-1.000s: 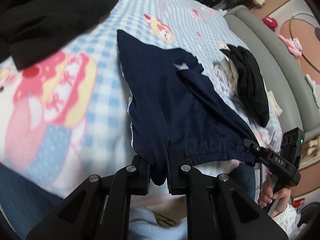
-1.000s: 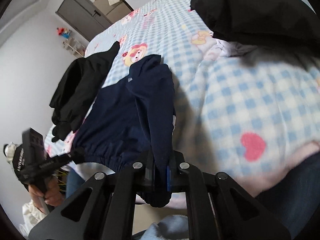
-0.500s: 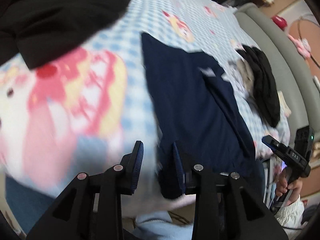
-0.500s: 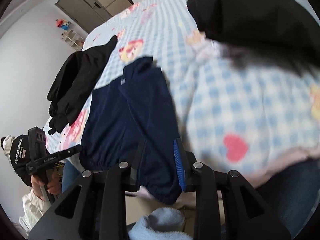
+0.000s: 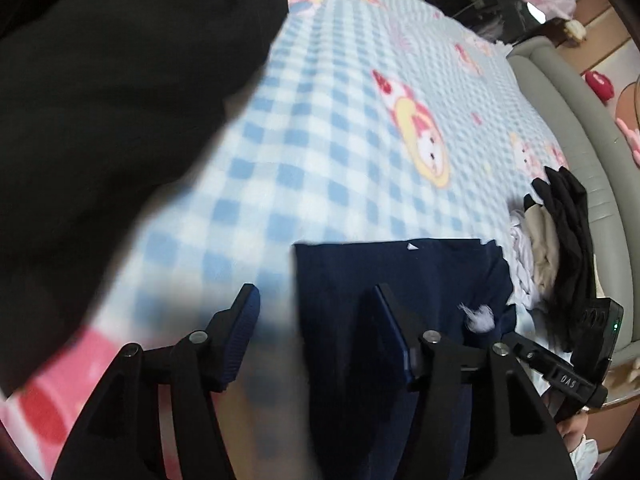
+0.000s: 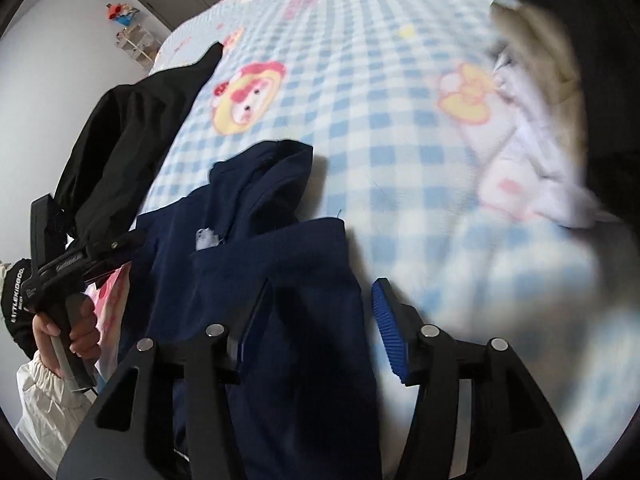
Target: Fold clothes
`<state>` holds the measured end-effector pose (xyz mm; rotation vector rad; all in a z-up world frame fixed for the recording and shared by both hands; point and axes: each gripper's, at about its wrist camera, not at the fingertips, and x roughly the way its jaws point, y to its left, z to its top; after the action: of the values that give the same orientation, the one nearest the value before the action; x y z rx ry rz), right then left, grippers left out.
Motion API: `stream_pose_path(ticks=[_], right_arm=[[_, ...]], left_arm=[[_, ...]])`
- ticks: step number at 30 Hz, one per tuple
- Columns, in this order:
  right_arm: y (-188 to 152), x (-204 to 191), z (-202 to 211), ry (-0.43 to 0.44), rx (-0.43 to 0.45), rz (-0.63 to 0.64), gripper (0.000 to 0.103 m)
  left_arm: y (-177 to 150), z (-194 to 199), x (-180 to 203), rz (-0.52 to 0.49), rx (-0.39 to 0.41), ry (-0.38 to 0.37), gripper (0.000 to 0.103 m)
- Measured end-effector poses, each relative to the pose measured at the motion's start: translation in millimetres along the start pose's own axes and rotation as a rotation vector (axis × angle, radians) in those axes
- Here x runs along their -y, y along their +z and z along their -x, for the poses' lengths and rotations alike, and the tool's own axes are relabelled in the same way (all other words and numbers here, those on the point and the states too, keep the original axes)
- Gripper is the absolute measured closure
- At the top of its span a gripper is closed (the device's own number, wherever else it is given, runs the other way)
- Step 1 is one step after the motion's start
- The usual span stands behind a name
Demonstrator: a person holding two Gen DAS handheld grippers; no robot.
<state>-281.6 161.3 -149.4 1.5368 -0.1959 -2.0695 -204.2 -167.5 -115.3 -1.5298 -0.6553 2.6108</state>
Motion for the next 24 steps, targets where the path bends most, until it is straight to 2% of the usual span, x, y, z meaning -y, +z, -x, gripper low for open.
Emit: stream_pose_path(ticks=[1,2,3,5,7,9,10,12,14,16,17,20,24], right_arm=[[1,0,-6,-0.001,-0.013,0.006,0.08],[2,-3,-9,-0.042,-0.018,0.024,0.097],[2,-4,-5,-0.067,-0.004,0.035,0.099],[1,-5,11,-0.13,0.054,0.05,0.101],[-1,-3,34,-0.215,0.129,0.061,0.101],[-5,5,56,-0.315,0.197,0.048,0.101],[-7,12,60,-0.355,0.206,0.035,0.101],[-11,25,57,-0.375,0.173,-0.012,0.1],[-18,34,59,-0.361,0.159,-0.058,0.099],[-27,34,69,-0.344,0.187,-0.075,0.097],[-33,33,76,-0.342,0.209,-0.074,0.094],[-53,27,95,-0.333,0.233,-0.075,0.079],[-86,19,95,-0.132,0.171,-0.117,0.076]], left_arm=[[4,-2,1,-0.004,0.01,0.006,0.083],[9,-3,1,-0.008,0.019,0.012,0.092],[13,-5,2,-0.012,0.029,0.017,0.096],[22,-8,3,-0.019,0.048,0.029,0.098],[27,-10,4,-0.025,0.063,0.037,0.098],[17,-7,5,-0.021,0.054,0.026,0.097],[12,-5,6,-0.019,0.05,0.02,0.097],[1,-1,7,-0.015,0.042,0.009,0.095],[-9,3,8,-0.011,0.034,-0.003,0.092],[-20,7,9,-0.007,0.026,-0.014,0.08],[-25,9,10,-0.005,0.021,-0.02,0.071],[-41,14,12,0.002,0.009,-0.037,0.068],[-67,18,17,-0.003,-0.015,-0.061,0.068]])
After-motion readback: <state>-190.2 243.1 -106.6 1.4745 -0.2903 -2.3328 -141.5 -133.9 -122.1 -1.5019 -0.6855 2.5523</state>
